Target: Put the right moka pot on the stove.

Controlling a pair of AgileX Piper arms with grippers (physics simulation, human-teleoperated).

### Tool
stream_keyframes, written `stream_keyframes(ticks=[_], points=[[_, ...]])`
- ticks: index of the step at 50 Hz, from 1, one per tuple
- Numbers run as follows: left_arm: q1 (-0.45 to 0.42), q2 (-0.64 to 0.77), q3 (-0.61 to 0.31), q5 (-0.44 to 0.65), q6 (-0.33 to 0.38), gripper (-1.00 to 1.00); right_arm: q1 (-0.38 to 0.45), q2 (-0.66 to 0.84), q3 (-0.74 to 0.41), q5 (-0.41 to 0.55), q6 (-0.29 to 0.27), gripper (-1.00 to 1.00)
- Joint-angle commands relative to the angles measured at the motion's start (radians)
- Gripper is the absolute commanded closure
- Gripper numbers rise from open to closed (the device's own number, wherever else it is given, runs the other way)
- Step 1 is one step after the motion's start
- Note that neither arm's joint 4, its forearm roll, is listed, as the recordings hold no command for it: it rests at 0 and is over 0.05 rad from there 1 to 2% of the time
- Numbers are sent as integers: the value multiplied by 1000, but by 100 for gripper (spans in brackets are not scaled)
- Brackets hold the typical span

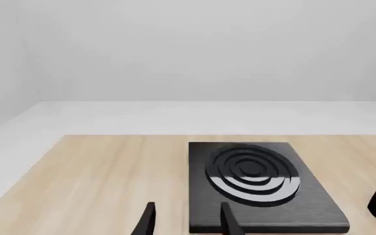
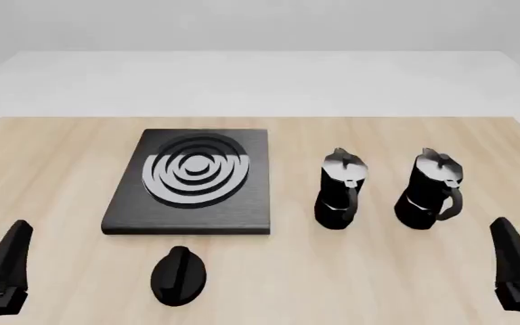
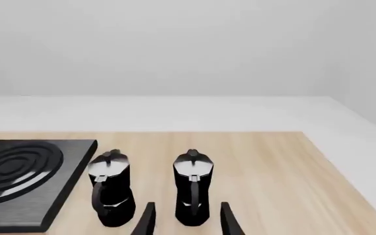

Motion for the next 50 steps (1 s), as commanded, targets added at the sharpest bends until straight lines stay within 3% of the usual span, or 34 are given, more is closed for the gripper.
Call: stream_keyframes(ticks=[1,4,5,8,17,28,29,32,33,35,41,42,44,50], points=[[0,5,-3,-1,0,-100,24,-26,14,-22,27,-100],[0,5,-3,-1,0,-100,25,-23,2,-16,25,-100],[0,5,-3,-1,0,-100,17,-23,-10,-8,71,-100],[0,5,-3,-1,0,-100,20,-25,-37,16,31,-100],[0,5,-3,-1,0,-100,-24,2,-104,74,68,-100],[0,5,-3,-1,0,-100,-63,204,-132,-30,52,-100],[0,5,-3,-1,0,-100,-77,251,-136,-51,14,-100],[0,5,-3,-1,0,-100,-66,314,-144,-68,-21,-100],[0,5,-3,-1,0,-100,-62,454,-145,-192,-31,-100],[0,5,-3,-1,0,-100,-66,541,-139,-266,-33,-100],[0,5,-3,-1,0,-100,-60,583,-166,-261,-57,-100],[0,5,-3,-1,0,-100,-52,597,-173,-253,-84,-100],[0,5,-3,-1,0,-100,-56,595,-185,-230,-45,-100],[0,5,-3,-1,0,-100,-40,656,-153,-278,-66,-100]])
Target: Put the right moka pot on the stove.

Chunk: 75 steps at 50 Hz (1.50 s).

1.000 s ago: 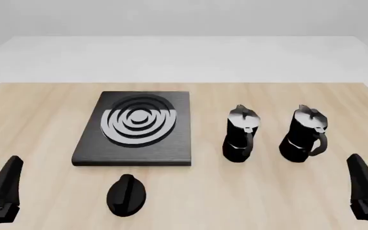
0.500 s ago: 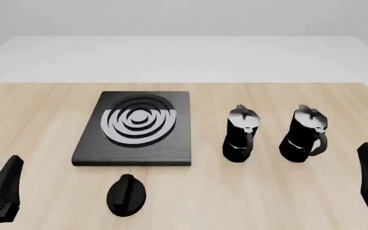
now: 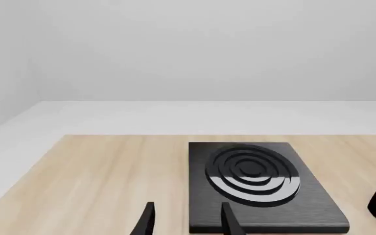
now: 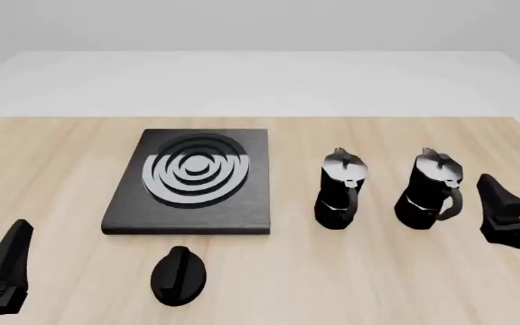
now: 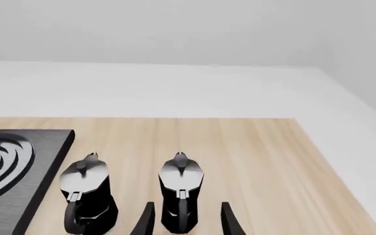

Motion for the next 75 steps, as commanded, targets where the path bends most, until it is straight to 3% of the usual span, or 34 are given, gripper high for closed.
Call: stream_keyframes(ticks=[1,12,22,23,25,33,36,37,47,57,64,67,75], points=[[0,0,0,0,0,-100,9,141,7,-72,-22,-100],[0,0,0,0,0,-100,-7,209,29,-147,-29,-100],[0,0,0,0,0,-100,-15,364,70,-318,-37,-100],[0,0,0,0,0,-100,5,530,79,-462,-27,-100],[0,0,0,0,0,-100,14,598,83,-520,-22,-100],[0,0,0,0,0,-100,4,711,76,-609,-25,-100],[0,0,0,0,0,-100,17,741,69,-623,-21,-100],[0,0,0,0,0,-100,27,781,63,-645,13,-100],[0,0,0,0,0,-100,19,876,56,-718,3,-100],[0,0,0,0,0,-100,6,914,32,-725,-21,-100],[0,0,0,0,0,-100,-3,948,21,-743,-16,-100],[0,0,0,0,0,-100,-5,981,18,-756,12,-100],[0,0,0,0,0,-100,3,951,23,-735,1,-100]])
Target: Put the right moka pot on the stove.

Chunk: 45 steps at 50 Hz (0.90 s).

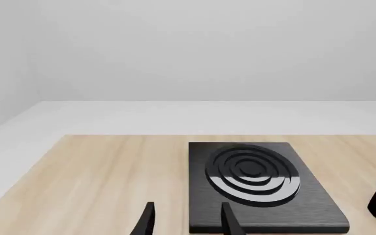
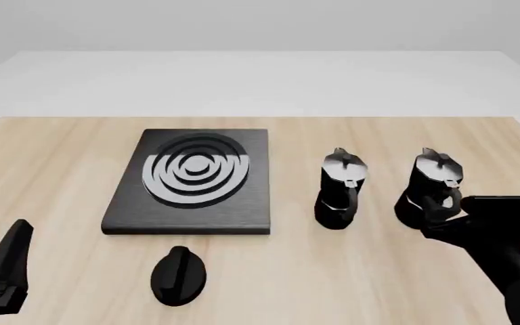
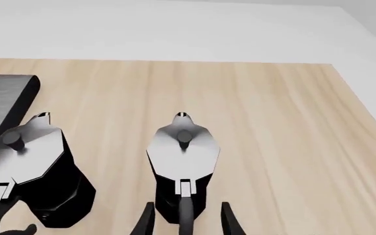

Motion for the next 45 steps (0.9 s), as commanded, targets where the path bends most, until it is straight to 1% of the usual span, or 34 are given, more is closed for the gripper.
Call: stream_keyframes(ticks=[1,2,3,5,6,9,10,11,13,17,18,19,20,22,23,25,26,27,28,33,35,41,45], points=[[0,0,0,0,0,-100,0,1,-5,10,3,-100],[0,0,0,0,0,-100,0,-6,-4,15,3,-100],[0,0,0,0,0,-100,-3,-21,-2,23,1,100],[0,0,0,0,0,-100,-5,-21,-2,23,0,100],[0,0,0,0,0,-100,-10,-57,4,46,-9,100],[0,0,0,0,0,-100,-3,-59,6,46,-7,100],[0,0,0,0,0,-100,-3,-64,12,41,-32,100],[0,0,0,0,0,-100,-3,-58,15,31,-40,100],[0,0,0,0,0,-100,-1,-89,19,57,-38,100],[0,0,0,0,0,-100,-1,-103,21,63,-37,100],[0,0,0,0,0,-100,-2,-123,19,84,-36,100],[0,0,0,0,0,-100,-3,-116,19,75,-36,100],[0,0,0,0,0,-100,-4,-138,17,93,-39,100],[0,0,0,0,0,-100,6,-174,6,135,-26,100],[0,0,0,0,0,-100,12,-182,1,146,-37,100],[0,0,0,0,0,-100,10,-210,-2,164,-79,100],[0,0,0,0,0,-100,9,-226,-7,176,-82,100],[0,0,0,0,0,-100,6,-245,-15,198,-72,100],[0,0,0,0,0,-100,7,-274,-22,226,-78,100],[0,0,0,0,0,-100,16,-315,-41,274,-68,100],[0,0,0,0,0,-100,22,-338,-49,297,-78,100],[0,0,0,0,0,-100,24,-404,-74,366,-76,100],[0,0,0,0,0,-100,27,-442,-89,402,-94,100]])
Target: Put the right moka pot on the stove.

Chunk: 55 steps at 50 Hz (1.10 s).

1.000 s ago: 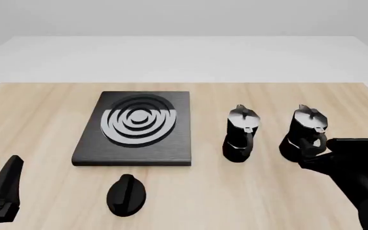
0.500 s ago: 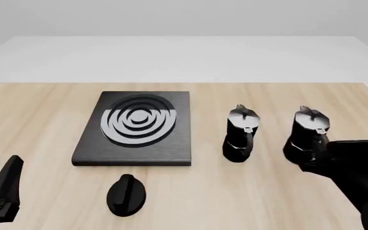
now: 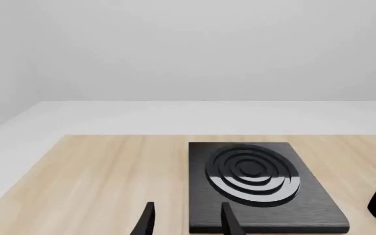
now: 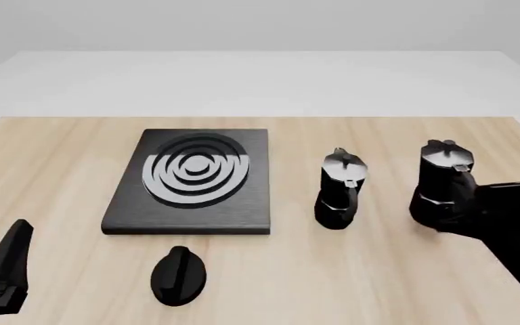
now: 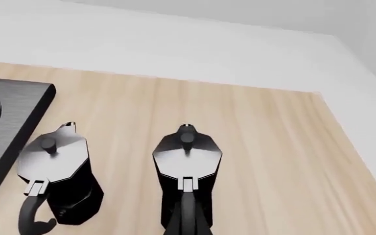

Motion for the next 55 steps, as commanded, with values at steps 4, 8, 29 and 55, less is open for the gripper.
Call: stream_keyframes(ticks=[4,8,29,55], points=[[0,0,0,0,0,-100,14,-148,-75,131,-15,100],[0,0,0,0,0,-100,23,-176,-90,162,-9,100],[0,0,0,0,0,-100,100,-255,-259,320,26,100],[0,0,0,0,0,-100,204,-230,-503,460,77,100]])
